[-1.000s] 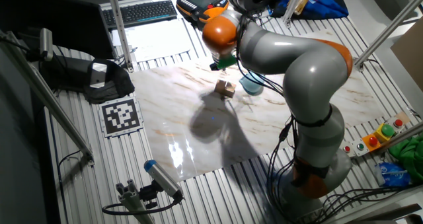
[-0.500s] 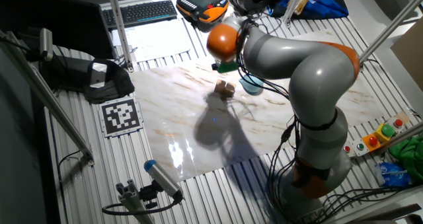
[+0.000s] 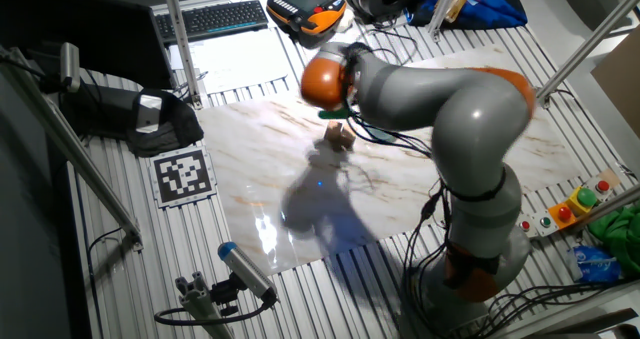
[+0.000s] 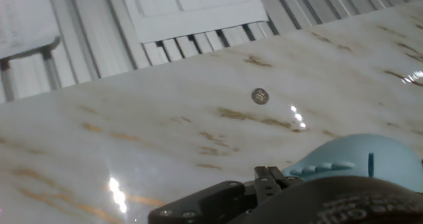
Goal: Drop coins into a piggy bank
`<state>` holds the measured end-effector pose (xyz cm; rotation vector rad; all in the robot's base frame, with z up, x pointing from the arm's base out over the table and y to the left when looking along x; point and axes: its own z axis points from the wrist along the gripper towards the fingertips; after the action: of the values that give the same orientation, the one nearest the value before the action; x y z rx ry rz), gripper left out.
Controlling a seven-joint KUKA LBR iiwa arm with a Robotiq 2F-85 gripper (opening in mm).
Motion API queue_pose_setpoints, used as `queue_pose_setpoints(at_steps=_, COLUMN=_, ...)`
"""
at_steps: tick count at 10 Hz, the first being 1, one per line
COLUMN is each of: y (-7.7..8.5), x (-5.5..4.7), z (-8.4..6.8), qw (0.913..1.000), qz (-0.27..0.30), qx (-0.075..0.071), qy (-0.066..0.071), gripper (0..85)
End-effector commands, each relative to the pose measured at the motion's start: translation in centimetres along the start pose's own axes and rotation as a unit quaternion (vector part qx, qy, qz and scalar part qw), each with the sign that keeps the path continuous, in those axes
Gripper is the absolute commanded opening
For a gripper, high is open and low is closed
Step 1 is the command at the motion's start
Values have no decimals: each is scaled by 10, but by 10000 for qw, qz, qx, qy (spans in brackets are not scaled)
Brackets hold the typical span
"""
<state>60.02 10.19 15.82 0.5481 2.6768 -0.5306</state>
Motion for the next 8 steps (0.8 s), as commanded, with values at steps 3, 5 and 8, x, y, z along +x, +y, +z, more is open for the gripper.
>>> queue_pose_setpoints(at_steps=3, y=1, x=0, z=0, qw=9447, qz=2654, qx=1243, qy=1472, gripper=0)
queue_pose_setpoints(at_steps=5, y=1, x=-1, z=5, qw=9434, qz=2586, qx=1340, qy=1586, gripper=0)
queue_pose_setpoints(at_steps=8, y=-7, x=1, z=11, qw=9280, qz=2922, qx=1228, qy=1958, gripper=0)
